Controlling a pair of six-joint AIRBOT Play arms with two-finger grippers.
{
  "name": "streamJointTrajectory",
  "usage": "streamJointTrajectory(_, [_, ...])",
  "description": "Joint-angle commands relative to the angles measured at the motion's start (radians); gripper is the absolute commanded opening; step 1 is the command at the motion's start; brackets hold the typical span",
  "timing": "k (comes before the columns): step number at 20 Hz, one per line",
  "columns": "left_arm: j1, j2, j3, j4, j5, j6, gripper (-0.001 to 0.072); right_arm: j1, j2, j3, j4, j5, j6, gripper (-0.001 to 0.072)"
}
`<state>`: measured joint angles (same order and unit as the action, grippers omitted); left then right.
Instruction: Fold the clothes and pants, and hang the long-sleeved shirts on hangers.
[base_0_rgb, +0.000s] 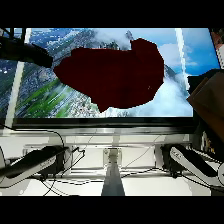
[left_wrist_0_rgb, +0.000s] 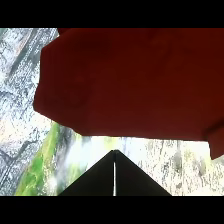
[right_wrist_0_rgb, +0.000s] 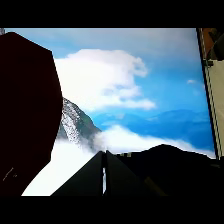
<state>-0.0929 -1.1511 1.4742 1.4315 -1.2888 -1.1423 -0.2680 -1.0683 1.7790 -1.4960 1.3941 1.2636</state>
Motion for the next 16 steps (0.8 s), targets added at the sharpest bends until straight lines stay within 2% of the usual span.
streamJointTrajectory(1, [0.001,0.001,0.000,0.000,0.000,0.000,0.0016,0.001,-0.001,0.001,0.000,0.000,0.000,0.0010])
streamJointTrajectory(14, [0.001,0.001,0.000,0.000,0.000,0.000,0.0016,0.001,-0.001,0.001,0.012,0.000,0.001,0.0010])
streamJointTrajectory(15, [0.001,0.001,0.000,0.000,0.000,0.000,0.0016,0.001,-0.001,0.001,0.026,-0.008,0.006,0.0011])
streamJointTrajectory(16, [0.001,0.001,0.000,0.000,0.000,0.000,0.0016,0.001,-0.003,0.000,0.024,-0.026,0.069,0.0012])
